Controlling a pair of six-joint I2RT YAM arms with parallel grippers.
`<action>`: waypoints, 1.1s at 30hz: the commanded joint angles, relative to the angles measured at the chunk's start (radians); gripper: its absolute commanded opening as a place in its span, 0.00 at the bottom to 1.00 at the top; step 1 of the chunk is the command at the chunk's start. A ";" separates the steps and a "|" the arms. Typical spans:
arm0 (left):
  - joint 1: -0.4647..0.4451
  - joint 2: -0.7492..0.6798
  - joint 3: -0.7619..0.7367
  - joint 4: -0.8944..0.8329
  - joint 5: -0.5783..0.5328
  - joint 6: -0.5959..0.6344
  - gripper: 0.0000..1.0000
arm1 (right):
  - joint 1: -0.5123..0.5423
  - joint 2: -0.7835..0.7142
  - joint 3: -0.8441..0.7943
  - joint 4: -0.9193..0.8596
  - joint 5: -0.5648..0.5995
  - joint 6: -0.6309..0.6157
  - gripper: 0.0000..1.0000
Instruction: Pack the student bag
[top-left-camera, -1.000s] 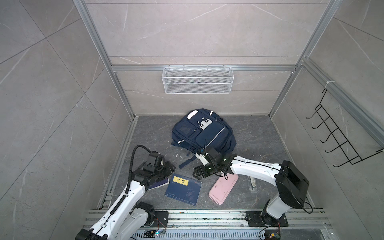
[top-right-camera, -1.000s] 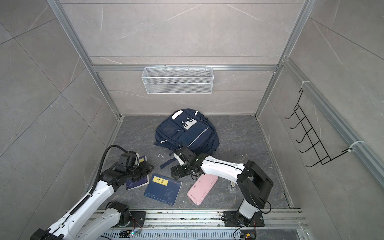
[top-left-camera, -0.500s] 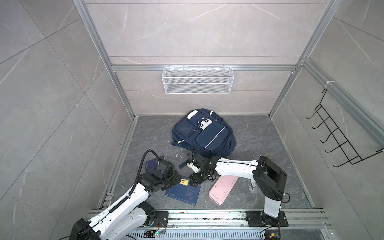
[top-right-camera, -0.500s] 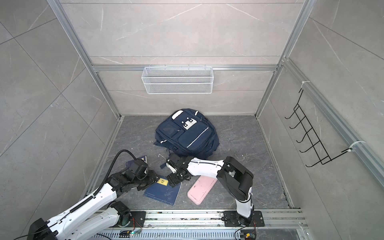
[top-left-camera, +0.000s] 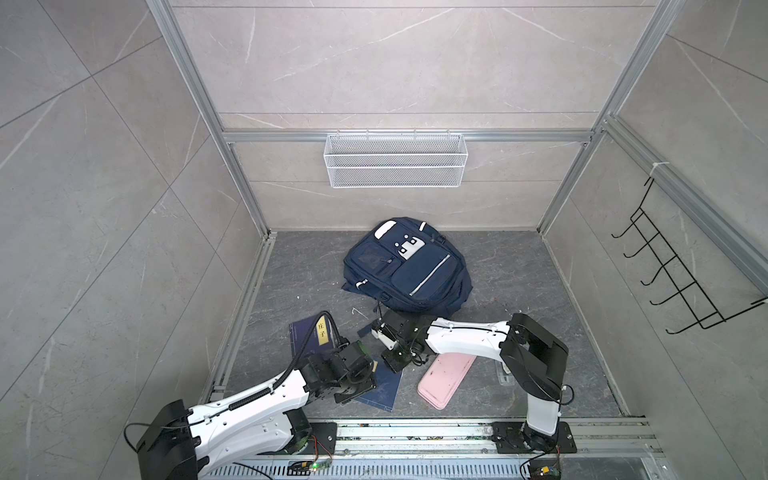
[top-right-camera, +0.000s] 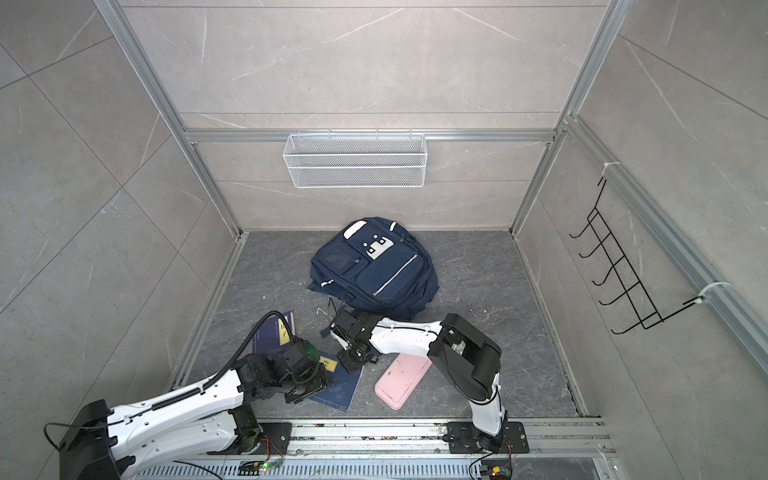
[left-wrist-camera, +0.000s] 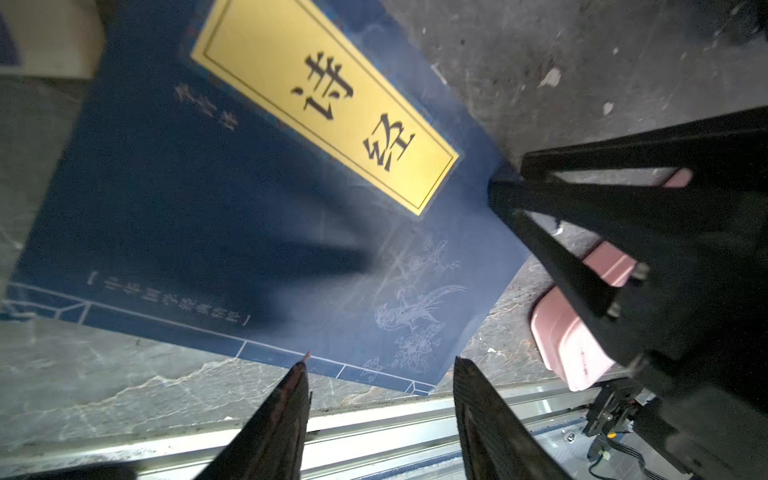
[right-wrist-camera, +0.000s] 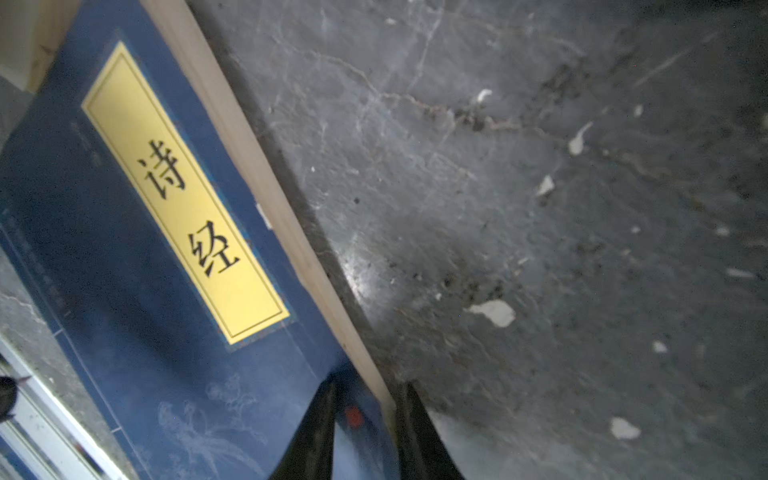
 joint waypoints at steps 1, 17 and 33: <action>-0.030 0.011 0.006 -0.016 0.011 -0.100 0.58 | -0.003 0.010 -0.053 -0.030 0.075 0.006 0.17; -0.040 -0.034 -0.059 -0.073 0.071 -0.169 0.59 | -0.019 -0.063 -0.158 0.021 0.108 0.024 0.01; 0.007 0.103 -0.143 0.259 -0.061 -0.165 0.59 | -0.020 -0.103 -0.178 0.028 0.069 0.035 0.41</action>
